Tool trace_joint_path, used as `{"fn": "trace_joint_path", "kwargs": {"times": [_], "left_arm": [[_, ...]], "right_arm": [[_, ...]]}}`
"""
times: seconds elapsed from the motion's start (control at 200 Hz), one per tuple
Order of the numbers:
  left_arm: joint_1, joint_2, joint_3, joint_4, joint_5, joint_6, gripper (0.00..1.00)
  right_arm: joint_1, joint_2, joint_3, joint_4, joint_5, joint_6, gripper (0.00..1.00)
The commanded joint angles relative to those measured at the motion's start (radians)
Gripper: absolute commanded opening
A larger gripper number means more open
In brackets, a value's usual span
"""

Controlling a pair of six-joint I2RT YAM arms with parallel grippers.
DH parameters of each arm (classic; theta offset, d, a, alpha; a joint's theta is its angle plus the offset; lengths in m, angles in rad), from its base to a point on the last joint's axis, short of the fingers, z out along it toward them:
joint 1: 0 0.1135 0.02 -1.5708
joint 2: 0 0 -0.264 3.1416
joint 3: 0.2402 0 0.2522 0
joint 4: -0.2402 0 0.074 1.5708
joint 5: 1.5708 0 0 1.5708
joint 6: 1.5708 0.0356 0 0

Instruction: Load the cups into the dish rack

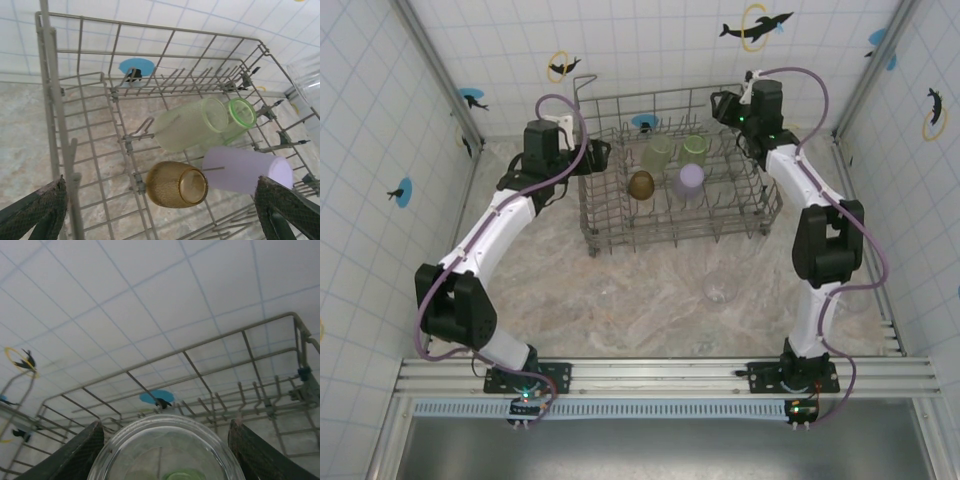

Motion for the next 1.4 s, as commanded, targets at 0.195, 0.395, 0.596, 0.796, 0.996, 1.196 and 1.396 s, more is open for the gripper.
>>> {"fn": "trace_joint_path", "kwargs": {"times": [0.195, 0.395, 0.596, 0.796, 0.996, 1.196, 1.396], "left_arm": [[0.013, -0.027, -0.027, 0.014, -0.045, 0.004, 0.97], [0.014, -0.032, -0.034, 0.011, -0.068, 0.02, 0.97], [0.014, -0.043, -0.051, 0.016, -0.088, 0.027, 0.97], [0.014, -0.047, -0.056, 0.012, -0.103, 0.022, 0.97], [0.014, -0.053, -0.071, 0.013, -0.113, 0.017, 0.97], [0.014, -0.053, -0.074, 0.015, -0.127, 0.019, 0.97], [0.014, -0.053, -0.071, 0.016, -0.123, 0.015, 0.97]], "right_arm": [[0.032, 0.05, 0.122, -0.175, 0.191, -0.202, 0.33], [0.034, 0.069, 0.115, -0.185, 0.261, -0.23, 0.34], [0.026, 0.106, 0.117, -0.171, 0.279, -0.24, 0.34], [0.009, 0.15, 0.119, -0.139, 0.277, -0.235, 0.34], [0.002, 0.18, 0.123, -0.112, 0.277, -0.227, 0.34], [0.003, 0.221, 0.132, -0.102, 0.279, -0.222, 0.34], [0.021, 0.256, 0.134, -0.078, 0.288, -0.239, 0.34]]}}
